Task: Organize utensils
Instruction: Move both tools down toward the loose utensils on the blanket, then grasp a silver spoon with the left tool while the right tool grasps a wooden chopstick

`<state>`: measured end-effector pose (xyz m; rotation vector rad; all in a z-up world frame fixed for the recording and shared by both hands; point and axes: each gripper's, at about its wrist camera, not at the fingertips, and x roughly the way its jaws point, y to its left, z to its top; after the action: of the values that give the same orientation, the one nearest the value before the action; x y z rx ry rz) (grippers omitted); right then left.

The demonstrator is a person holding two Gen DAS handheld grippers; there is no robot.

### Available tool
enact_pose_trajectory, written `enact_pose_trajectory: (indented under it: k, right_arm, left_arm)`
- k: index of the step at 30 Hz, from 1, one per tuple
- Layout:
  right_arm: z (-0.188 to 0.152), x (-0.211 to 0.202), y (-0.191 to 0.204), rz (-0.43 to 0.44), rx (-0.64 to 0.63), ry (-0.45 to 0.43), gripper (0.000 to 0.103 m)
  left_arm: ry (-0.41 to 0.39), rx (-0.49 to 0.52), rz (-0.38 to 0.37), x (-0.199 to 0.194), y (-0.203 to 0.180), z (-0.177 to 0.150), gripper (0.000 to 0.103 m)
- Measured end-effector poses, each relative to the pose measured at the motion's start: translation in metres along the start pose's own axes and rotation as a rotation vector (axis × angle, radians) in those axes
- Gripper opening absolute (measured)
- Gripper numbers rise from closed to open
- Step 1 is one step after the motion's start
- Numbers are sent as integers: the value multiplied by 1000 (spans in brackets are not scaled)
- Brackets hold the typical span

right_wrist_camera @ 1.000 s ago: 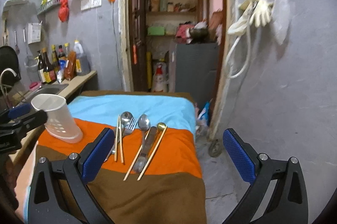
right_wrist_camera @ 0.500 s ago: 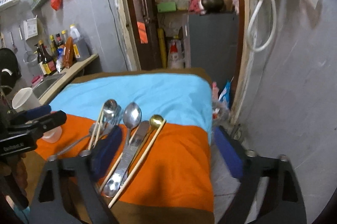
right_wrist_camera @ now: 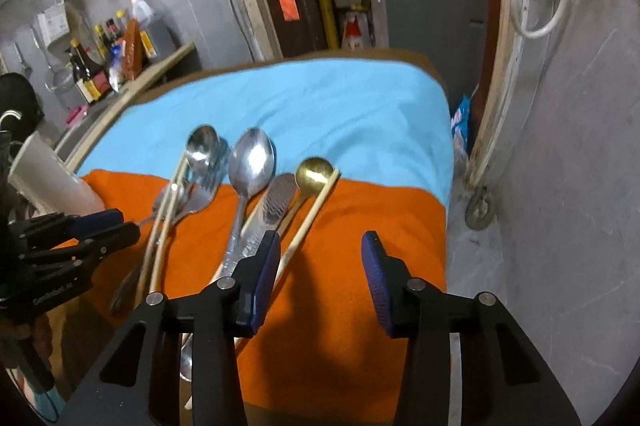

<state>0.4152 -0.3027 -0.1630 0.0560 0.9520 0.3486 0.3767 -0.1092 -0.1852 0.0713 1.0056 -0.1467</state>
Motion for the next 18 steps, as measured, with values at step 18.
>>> enact_pose_trajectory:
  k: [18]
  right_arm:
    - [3,13,6,54,86,86,8]
  left_arm:
    - [33,-29,-14,-11,6,-16,8]
